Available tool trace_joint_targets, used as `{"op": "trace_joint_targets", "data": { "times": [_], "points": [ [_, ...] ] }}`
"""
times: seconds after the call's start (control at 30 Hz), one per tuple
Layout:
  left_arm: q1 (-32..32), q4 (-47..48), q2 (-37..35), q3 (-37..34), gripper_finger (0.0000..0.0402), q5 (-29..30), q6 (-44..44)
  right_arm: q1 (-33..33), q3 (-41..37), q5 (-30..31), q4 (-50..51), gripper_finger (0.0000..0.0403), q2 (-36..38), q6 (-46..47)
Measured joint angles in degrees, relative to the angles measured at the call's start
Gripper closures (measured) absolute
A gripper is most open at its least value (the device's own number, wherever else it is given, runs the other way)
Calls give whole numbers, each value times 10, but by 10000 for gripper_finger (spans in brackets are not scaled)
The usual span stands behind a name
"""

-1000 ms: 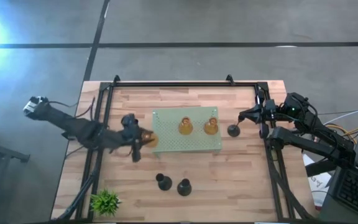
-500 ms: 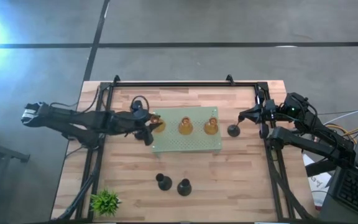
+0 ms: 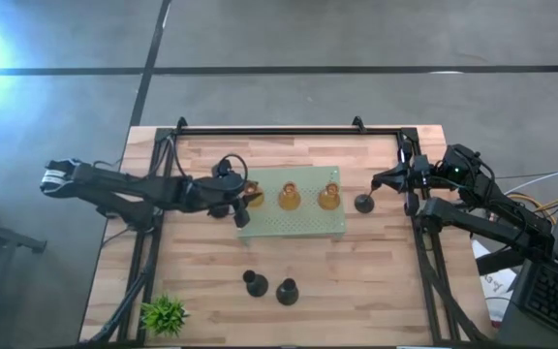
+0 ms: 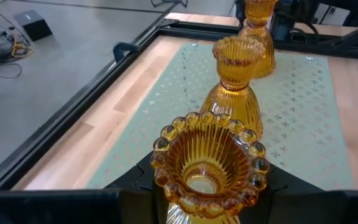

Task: Pick & Place candle stick holders
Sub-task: Put the yellow glass candle holder on the shelf

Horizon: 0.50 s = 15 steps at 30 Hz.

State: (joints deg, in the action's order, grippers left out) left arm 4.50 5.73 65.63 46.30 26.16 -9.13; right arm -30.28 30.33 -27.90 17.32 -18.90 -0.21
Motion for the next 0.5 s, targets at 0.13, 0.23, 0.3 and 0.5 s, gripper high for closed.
{"op": "trace_joint_targets", "data": {
  "times": [0.13,0.23,0.3,0.5],
  "points": [
    [0,-21,-5,-21,270,0,-13,0,0,0,0,394,0,0],
    [0,-25,-6,-27,270,1,-15,0,0,0,0,394,0,0],
    [-1,-25,-6,-27,270,1,-14,0,0,0,0,394,0,0],
    [-4,-25,-6,-36,270,3,-16,0,0,0,0,394,0,0]
  ]
}}
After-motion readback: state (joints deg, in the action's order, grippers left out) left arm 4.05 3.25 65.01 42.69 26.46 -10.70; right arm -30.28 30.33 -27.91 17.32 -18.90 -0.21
